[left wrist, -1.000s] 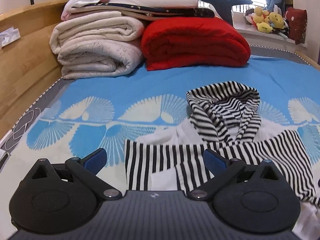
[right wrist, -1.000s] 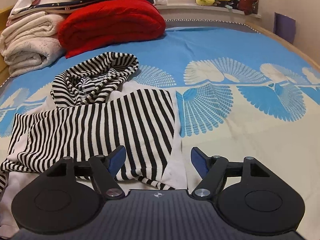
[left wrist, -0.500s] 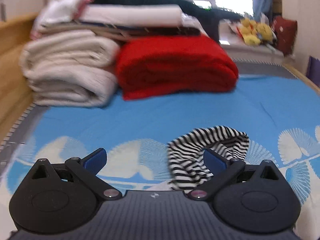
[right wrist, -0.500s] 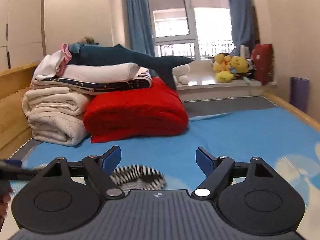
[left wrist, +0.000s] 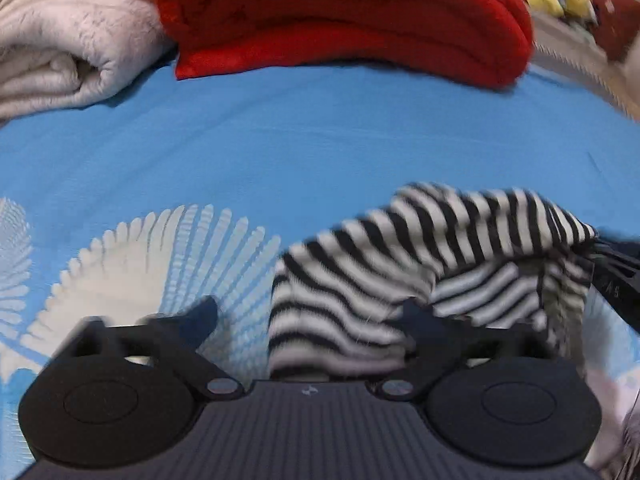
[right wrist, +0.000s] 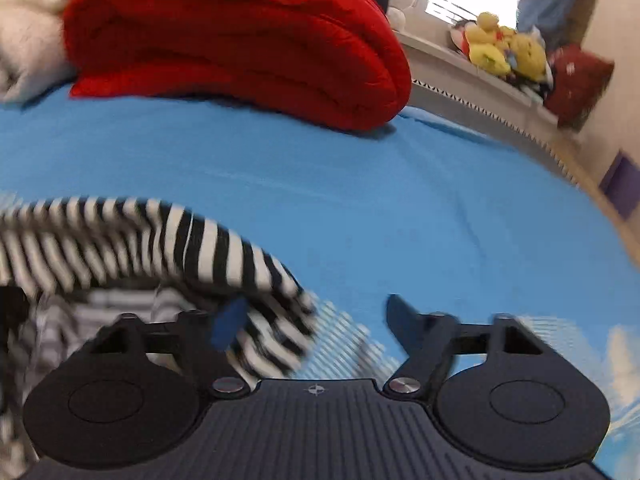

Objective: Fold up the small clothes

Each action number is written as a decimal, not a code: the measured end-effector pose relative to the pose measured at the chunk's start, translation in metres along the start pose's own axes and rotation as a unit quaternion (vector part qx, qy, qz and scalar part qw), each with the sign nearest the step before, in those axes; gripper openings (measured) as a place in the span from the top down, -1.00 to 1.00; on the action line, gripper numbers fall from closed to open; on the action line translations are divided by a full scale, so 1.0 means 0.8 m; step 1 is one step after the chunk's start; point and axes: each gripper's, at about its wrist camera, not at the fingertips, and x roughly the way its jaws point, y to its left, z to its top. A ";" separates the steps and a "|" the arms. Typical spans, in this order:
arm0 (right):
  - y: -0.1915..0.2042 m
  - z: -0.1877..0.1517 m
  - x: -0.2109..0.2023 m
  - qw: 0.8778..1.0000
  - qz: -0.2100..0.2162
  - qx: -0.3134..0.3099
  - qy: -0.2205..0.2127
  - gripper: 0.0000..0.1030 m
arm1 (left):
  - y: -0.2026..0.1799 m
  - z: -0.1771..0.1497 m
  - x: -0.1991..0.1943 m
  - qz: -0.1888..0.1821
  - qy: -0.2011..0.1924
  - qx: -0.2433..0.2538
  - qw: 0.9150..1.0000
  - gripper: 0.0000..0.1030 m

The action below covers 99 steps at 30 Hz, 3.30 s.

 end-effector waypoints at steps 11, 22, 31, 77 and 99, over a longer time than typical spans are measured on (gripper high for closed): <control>-0.074 -0.078 -0.352 0.949 0.226 -0.031 -0.217 0.94 | 0.113 -0.125 -0.228 -0.132 -0.115 0.004 0.985 0.90; -0.099 -0.341 -0.375 0.969 0.227 -0.008 0.098 -0.04 | 0.210 -0.294 -0.274 -0.052 -0.052 -0.033 0.997 -0.94; -0.071 -0.200 -0.338 0.961 0.249 0.065 -0.104 -0.04 | 0.105 -0.188 -0.253 -0.162 -0.137 -0.031 0.977 -0.98; -0.019 -0.325 -0.357 0.970 0.235 -0.053 -0.021 -0.40 | 0.040 -0.310 -0.225 -0.003 -0.052 0.097 0.994 -0.99; -0.068 -0.517 -0.725 0.983 0.149 0.021 -0.104 -0.62 | 0.021 -0.575 -0.561 0.027 -0.078 0.039 0.996 -0.99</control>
